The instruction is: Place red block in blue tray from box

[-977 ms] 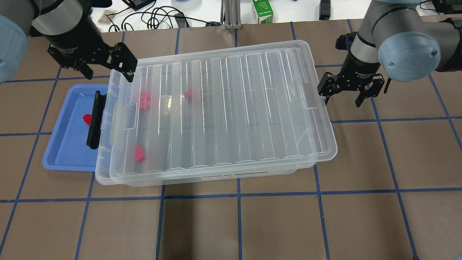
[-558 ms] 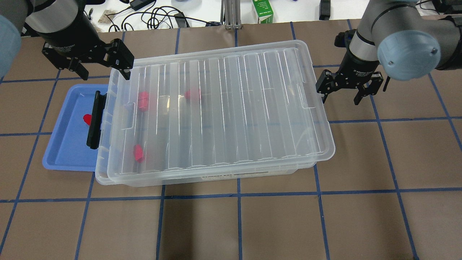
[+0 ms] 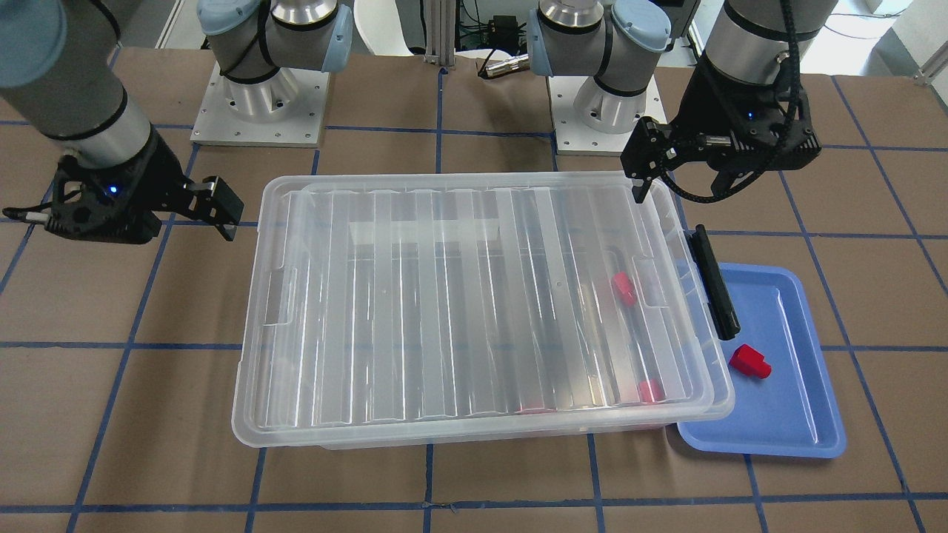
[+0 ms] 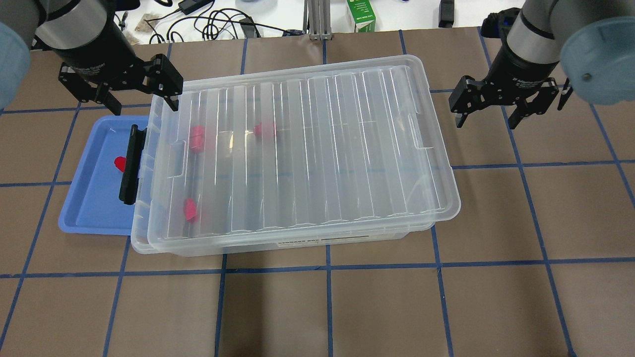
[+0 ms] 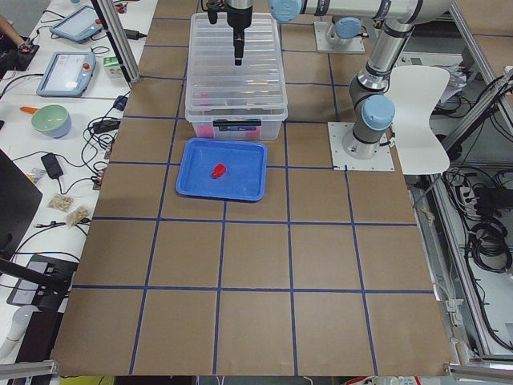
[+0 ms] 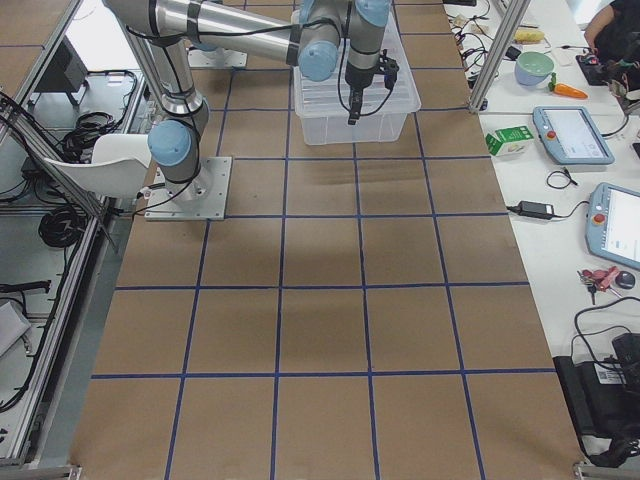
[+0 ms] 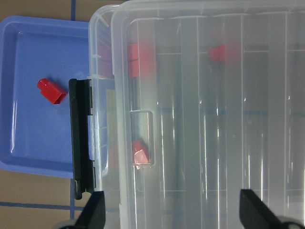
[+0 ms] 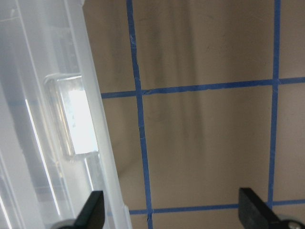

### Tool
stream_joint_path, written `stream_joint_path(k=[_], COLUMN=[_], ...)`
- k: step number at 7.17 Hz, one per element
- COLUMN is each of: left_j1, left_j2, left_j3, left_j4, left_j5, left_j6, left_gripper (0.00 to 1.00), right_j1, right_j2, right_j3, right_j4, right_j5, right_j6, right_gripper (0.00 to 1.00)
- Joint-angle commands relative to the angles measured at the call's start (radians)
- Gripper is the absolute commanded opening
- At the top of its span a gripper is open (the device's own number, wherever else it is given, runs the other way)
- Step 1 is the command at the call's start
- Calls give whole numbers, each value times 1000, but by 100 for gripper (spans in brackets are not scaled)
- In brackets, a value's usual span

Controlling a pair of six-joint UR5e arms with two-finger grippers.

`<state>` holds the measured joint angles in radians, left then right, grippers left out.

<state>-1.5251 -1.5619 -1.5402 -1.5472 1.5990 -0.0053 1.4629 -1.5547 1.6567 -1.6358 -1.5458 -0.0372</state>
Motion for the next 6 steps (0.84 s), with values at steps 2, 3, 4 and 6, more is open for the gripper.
stream_joint_path(k=[2,3,4,6], left_j1=[2,3,3,0], left_j2=[0,-1,-3,-12], left_j3=[5,14,20,22], left_j4=[2,-5,-5,-5], left_j5=[-1,1,1,7], left_j6=[-5,-16,-18,-19], left_gripper=[100,100,100,100], right_j1=[75,98,99,99], right_j2=[-90,-85,-79,-85], right_j3=[8,11,3,12], right_j4=[65,59,53,66], right_j5=[-7,-11,-10,-11], right_j6=[16,23,20,20], right_gripper=[100,100,100,100])
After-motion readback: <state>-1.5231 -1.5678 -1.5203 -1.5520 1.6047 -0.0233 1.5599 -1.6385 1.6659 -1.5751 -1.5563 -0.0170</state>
